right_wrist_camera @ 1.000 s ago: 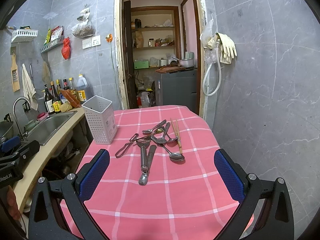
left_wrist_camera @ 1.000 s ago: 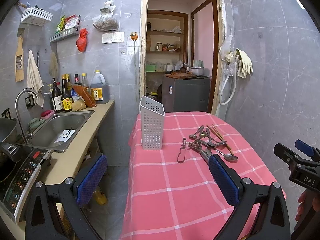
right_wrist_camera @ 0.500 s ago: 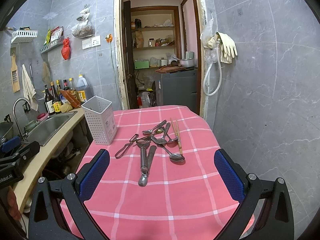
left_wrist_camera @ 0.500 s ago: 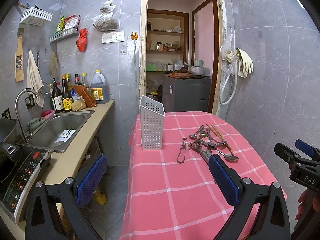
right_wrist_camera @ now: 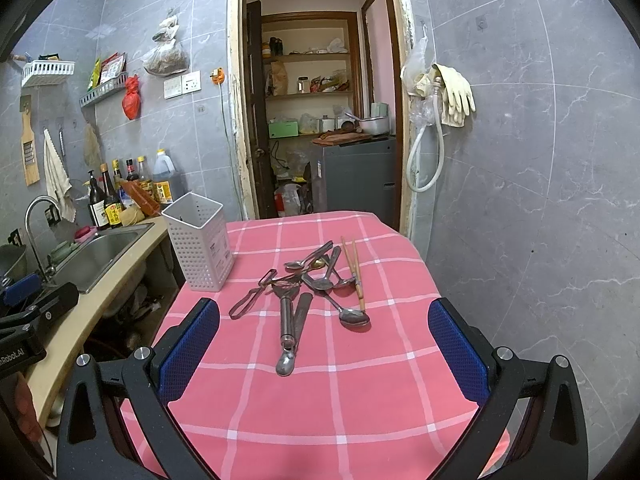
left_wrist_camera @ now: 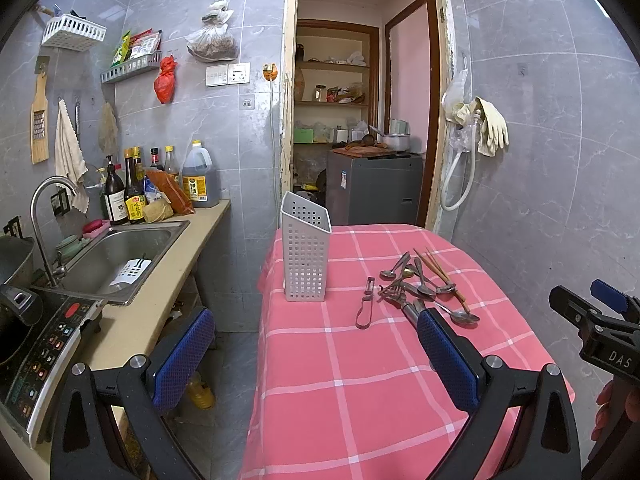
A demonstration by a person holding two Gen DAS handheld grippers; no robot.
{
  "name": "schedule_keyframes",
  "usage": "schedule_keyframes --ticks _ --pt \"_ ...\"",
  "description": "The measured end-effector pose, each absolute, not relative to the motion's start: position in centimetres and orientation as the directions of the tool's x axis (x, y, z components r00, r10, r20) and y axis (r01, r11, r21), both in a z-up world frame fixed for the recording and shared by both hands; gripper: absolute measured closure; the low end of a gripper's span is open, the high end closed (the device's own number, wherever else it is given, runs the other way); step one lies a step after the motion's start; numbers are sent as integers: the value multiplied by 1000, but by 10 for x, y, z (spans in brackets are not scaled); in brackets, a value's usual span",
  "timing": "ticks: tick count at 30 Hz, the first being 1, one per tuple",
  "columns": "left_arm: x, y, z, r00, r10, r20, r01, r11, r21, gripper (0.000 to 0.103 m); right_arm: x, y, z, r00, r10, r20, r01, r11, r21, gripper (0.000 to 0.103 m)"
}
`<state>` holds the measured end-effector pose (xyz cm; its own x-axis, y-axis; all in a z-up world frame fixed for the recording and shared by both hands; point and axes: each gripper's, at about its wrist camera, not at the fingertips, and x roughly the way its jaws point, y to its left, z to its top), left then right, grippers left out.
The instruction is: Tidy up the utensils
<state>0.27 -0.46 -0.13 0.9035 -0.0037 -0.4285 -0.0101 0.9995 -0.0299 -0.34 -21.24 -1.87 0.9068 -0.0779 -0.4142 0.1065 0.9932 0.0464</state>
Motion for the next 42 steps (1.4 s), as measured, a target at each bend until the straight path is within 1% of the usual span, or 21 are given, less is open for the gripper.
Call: schedule_keyframes --ticks 42 --pt "20 -6 -11 896 -12 -443 -2 999 -32 1 3 -219 -24 900 -83 -427 117 992 55 1"
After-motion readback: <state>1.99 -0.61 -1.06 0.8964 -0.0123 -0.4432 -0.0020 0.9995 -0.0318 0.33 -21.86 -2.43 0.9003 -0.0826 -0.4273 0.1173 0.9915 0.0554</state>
